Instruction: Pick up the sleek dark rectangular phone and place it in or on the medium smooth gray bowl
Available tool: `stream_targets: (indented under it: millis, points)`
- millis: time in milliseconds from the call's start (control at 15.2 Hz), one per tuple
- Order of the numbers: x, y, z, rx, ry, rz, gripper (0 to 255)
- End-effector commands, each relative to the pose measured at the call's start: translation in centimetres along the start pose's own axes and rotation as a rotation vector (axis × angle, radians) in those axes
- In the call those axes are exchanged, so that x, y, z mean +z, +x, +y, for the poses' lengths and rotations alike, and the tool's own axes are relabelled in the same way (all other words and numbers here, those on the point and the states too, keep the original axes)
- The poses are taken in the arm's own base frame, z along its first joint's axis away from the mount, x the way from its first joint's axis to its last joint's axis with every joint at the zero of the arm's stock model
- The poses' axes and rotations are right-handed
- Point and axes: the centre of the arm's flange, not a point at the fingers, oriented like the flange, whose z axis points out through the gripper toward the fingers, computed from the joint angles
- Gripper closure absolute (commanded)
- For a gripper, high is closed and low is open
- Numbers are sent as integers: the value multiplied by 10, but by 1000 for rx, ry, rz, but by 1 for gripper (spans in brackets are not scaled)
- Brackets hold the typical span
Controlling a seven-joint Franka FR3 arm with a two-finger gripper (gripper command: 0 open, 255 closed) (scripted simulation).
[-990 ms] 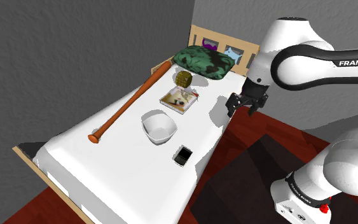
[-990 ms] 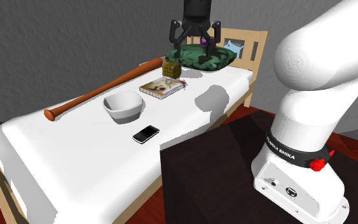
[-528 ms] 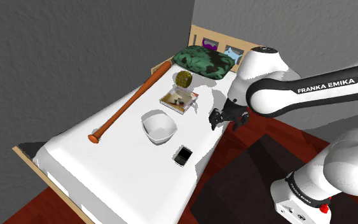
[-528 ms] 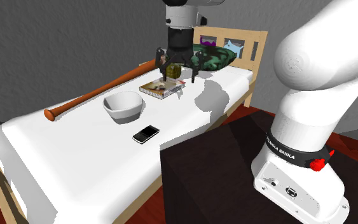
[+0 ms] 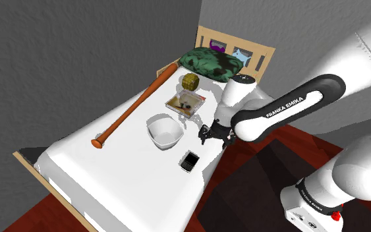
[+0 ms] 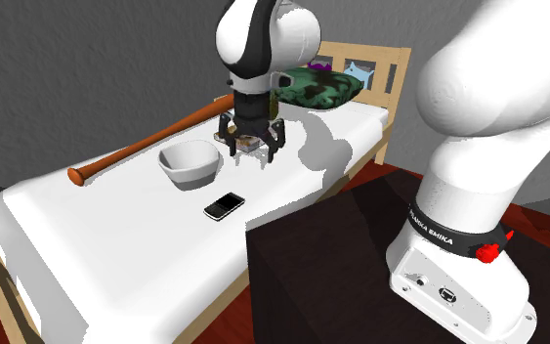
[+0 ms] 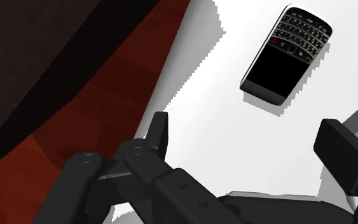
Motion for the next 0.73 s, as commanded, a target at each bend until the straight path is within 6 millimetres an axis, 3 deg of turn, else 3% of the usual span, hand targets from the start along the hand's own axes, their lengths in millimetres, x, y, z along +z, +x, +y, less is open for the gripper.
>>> stream_targets:
  millis: [0, 528, 660]
  points:
    - [25, -5, -13, 54, 7, 1, 0]
    - [116, -2, -65, 256, 18, 11, 0]
    - [125, -2, -68, 266, 19, 12, 0]
